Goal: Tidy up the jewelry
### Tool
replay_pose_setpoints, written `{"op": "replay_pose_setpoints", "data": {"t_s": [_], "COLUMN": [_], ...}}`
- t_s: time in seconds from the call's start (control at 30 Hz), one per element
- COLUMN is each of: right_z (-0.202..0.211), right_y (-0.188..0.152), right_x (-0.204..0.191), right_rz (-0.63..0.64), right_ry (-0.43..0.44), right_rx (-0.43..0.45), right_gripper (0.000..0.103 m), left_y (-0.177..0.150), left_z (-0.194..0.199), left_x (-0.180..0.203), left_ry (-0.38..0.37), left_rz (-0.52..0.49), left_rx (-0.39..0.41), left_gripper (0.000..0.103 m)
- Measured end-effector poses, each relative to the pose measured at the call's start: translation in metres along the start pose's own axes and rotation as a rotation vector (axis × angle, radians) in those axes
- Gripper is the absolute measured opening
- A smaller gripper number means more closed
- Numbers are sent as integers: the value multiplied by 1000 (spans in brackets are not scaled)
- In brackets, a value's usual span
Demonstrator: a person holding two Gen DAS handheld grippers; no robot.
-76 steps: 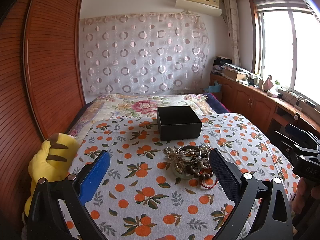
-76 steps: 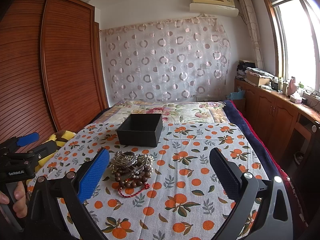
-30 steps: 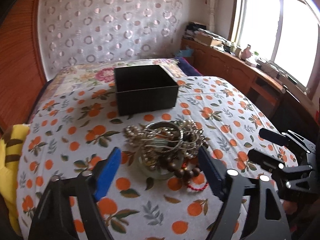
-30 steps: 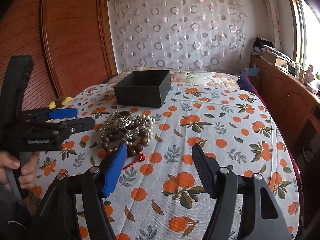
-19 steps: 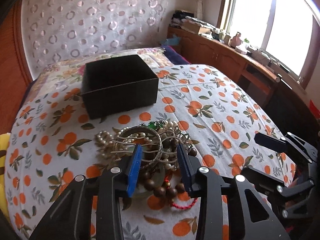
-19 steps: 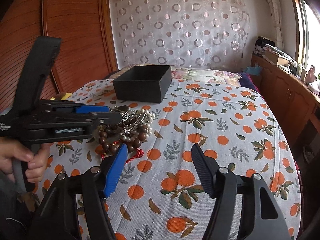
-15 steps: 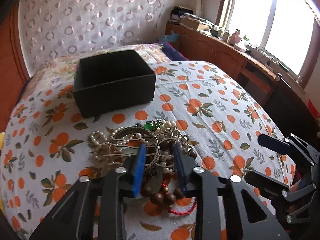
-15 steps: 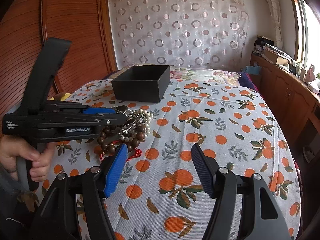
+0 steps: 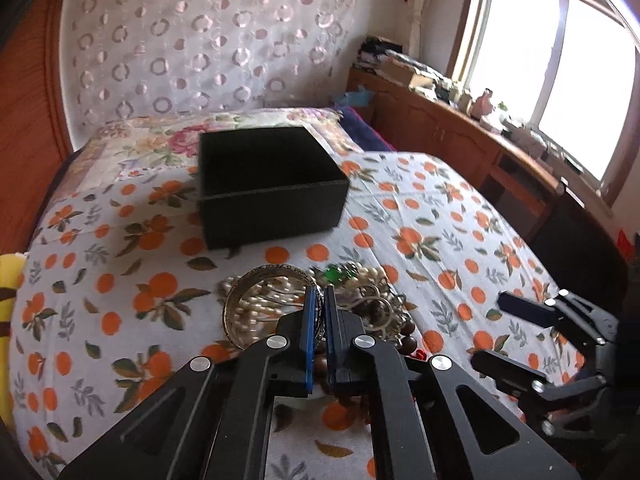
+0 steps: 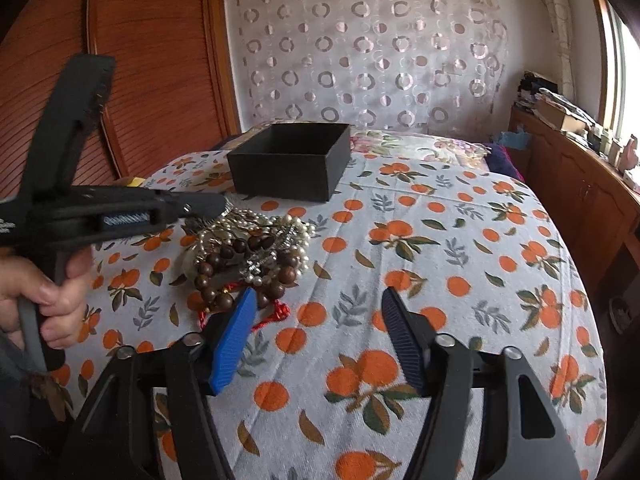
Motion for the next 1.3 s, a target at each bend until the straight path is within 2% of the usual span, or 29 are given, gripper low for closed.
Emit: {"op": "replay_pose_setpoints", "data": {"t_s": [0.13, 0.23, 0.37, 0.6, 0.73, 0.77, 0.8, 0.83, 1.1, 1.3], "right_z": [-14, -28, -44, -67, -75, -75, -75, -73, -52, -43], "right_y": [8, 13, 18, 23, 22, 22, 23, 23, 26, 25], "right_x": [-8, -16, -25, -20, -22, -23, -23, -23, -15, 5], "right_rz": [-4, -6, -26, -79, -81, -77, -74, -65, -19, -18], "right_ry": [32, 52, 71, 36, 54, 53, 51, 43, 27, 8], "right_rx": [-27, -57, -92, -139, -164, -165, -164, -158, -128, -124], "right_gripper": [43, 36, 36, 36, 35, 32, 23, 19, 16, 15], "left_y": [-1, -6, -14, -27, -31, -32, -33, -33, -30, -52], "left_z": [15, 21, 28, 39, 43, 43, 44, 44, 46, 40], "left_x": [-8, -13, -21, -32, -35, -36, -36, -36, -30, -34], "left_ry": [34, 49, 73, 92, 94, 94, 97, 98, 110, 104], "left_rz": [1, 2, 5, 20, 25, 26, 28, 27, -4, 15], "left_rx": [20, 23, 23, 30, 31, 32, 32, 34, 35, -16], "left_gripper": [3, 4, 4, 4, 5, 5, 4, 2, 0, 0]}}
Point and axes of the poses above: each gripper's, at about its wrist camera, not at the fingertips, and z roughly against the way its jaws point, x to its right, y to its top, the point moved 8 cm from there along -z, roughly the way its jaws point, and after that the axes turned 10 degrees about -z, right-handed, at the moved point
